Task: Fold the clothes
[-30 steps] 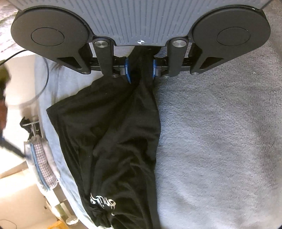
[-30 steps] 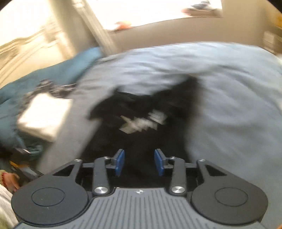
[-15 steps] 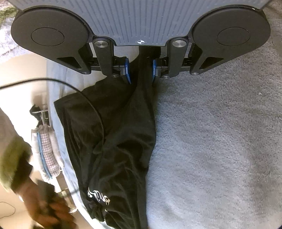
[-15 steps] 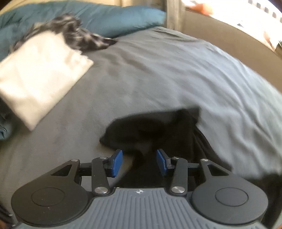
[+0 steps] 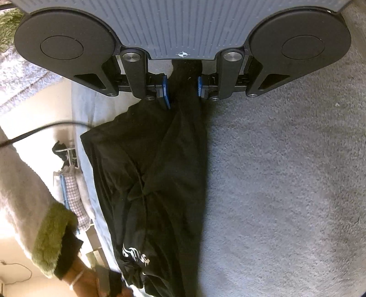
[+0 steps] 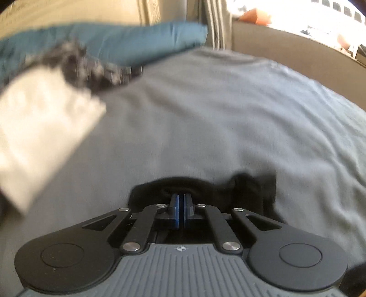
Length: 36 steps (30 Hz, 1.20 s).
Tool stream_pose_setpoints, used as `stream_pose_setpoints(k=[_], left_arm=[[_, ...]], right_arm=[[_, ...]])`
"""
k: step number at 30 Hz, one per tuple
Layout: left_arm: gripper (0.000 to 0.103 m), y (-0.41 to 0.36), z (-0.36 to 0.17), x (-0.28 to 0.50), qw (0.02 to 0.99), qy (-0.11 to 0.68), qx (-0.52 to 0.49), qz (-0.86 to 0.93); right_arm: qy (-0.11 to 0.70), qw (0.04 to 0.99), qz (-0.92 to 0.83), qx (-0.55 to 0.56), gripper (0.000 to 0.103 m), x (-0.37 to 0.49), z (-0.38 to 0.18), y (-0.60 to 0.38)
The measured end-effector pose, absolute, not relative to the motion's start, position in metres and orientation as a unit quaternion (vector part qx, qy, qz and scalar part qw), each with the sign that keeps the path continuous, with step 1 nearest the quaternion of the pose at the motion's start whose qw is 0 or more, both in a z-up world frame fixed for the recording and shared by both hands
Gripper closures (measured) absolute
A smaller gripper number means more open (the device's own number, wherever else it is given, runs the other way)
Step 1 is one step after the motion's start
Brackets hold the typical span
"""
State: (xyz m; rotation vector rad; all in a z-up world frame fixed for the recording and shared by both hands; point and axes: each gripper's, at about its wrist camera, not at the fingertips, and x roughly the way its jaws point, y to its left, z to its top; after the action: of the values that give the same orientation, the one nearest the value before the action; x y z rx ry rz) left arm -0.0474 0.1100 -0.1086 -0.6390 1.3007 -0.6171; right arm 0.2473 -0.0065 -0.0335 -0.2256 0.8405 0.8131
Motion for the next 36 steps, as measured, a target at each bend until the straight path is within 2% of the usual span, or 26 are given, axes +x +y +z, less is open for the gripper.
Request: stream_pose_setpoints(k=[5, 12, 17, 18, 21, 24, 27, 29, 33, 36], left_arm=[[0.082, 0.112, -0.113, -0.044, 0.698, 0.590, -0.300, -0.273], [0.086, 0.127, -0.127, -0.044, 0.668, 0.600, -0.357, -0.256], [0.086, 0.129, -0.128, -0.046, 0.662, 0.602, -0.365, -0.257], [0.086, 0.130, -0.129, -0.047, 0.661, 0.602, -0.366, -0.258], [0.086, 0.132, -0.129, -0.048, 0.657, 0.603, -0.371, -0.260], [0.086, 0.128, -0.132, -0.043, 0.653, 0.606, -0.372, -0.261], [0.086, 0.128, -0.131, -0.042, 0.649, 0.612, -0.368, -0.262], [0.086, 0.123, -0.130, -0.037, 0.649, 0.616, -0.363, -0.260], [0.083, 0.120, -0.121, -0.038, 0.652, 0.629, -0.341, -0.250], [0.080, 0.132, -0.106, -0.046, 0.663, 0.644, -0.315, -0.217]], right_arm=[[0.377, 0.840, 0.382, -0.084, 0.101, 0.268, -0.035, 0.012], [0.380, 0.852, 0.355, -0.063, 0.103, 0.286, -0.067, 0.039], [0.428, 0.839, 0.335, 0.005, 0.100, 0.299, -0.060, 0.019], [0.430, 0.836, 0.339, 0.039, 0.096, 0.299, -0.047, -0.004], [0.435, 0.822, 0.342, 0.137, 0.055, 0.295, -0.008, -0.077], [0.439, 0.813, 0.316, 0.217, 0.053, 0.285, 0.028, -0.170], [0.435, 0.821, 0.248, 0.274, 0.040, 0.268, 0.042, -0.260], [0.439, 0.827, 0.194, 0.294, 0.037, 0.255, 0.041, -0.317], [0.492, 0.806, 0.098, 0.314, 0.037, 0.240, -0.002, -0.382], [0.517, 0.789, 0.087, 0.321, 0.037, 0.241, -0.034, -0.394]])
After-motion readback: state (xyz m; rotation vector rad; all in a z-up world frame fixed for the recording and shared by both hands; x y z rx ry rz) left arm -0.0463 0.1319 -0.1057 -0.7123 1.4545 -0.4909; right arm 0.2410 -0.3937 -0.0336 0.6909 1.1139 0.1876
